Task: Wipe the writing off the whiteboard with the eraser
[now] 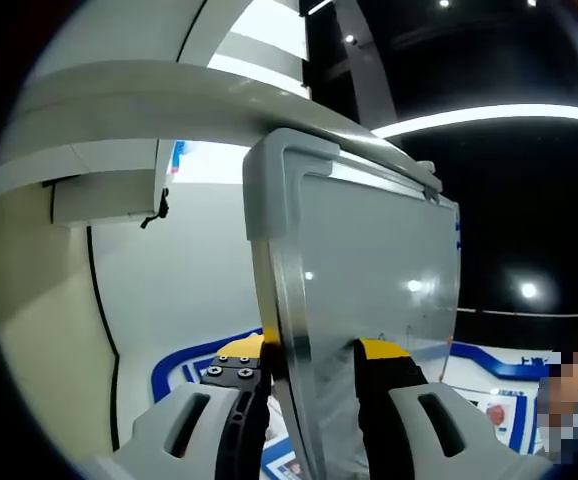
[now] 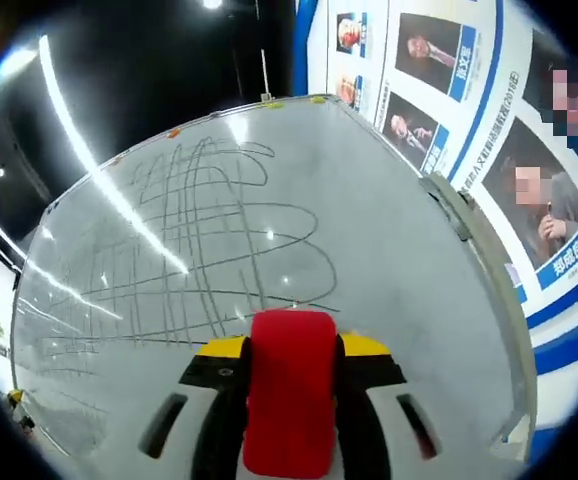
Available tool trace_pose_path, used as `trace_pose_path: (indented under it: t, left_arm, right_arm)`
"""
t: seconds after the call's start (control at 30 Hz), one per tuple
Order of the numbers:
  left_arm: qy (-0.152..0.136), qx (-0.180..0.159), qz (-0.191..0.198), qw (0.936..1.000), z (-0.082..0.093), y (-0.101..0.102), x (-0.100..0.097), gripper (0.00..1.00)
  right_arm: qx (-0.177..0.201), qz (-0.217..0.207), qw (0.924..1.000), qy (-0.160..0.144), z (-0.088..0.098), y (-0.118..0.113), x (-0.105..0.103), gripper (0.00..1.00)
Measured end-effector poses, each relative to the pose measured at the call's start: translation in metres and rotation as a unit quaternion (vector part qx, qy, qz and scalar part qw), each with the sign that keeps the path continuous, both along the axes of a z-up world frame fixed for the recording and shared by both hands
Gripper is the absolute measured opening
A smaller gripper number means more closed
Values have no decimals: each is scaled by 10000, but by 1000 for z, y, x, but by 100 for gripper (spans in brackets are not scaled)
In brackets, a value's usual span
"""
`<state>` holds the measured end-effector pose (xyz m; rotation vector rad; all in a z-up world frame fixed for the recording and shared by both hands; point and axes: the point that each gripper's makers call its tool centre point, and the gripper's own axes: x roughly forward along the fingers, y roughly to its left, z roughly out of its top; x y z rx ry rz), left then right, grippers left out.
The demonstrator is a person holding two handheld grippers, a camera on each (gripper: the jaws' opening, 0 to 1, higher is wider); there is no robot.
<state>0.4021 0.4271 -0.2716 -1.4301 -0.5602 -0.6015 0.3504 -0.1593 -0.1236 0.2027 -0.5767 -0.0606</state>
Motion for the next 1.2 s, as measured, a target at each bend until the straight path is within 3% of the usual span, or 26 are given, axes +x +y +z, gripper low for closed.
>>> trace_pose_path:
  t: [0.1, 0.27, 0.63, 0.73, 0.97, 1.07, 1.13, 1.2]
  left_arm:
    - [5, -8, 2, 10000, 0, 0, 0, 36]
    - [18, -19, 4, 10000, 0, 0, 0, 36]
    - [32, -20, 29, 10000, 0, 1, 0, 36]
    - [31, -21, 41, 10000, 0, 0, 0, 36]
    - [41, -21, 48, 10000, 0, 1, 0, 36]
    - [51, -18, 38, 10000, 0, 1, 1, 36]
    - [47, -8, 25, 10000, 0, 2, 0, 36]
    - [51, 2, 17, 10000, 0, 1, 0, 36]
  right_arm:
    - [-79, 3, 10000, -54, 2, 13, 1, 28]
    - [-736, -69, 9972, -80, 9, 55, 4, 28]
    - [-1234, -358, 9916, -119, 14, 109, 8, 29]
    - [-1518, -338, 9877, -153, 15, 132, 9, 29]
    - [-2443, -327, 9689, -206, 12, 191, 12, 29]
    - [-2913, -322, 9559, -160, 7, 214, 14, 29]
    - [-3371, -380, 9406, -138, 4, 232, 14, 29]
    - [-3529, -368, 9349, -98, 0, 242, 15, 29]
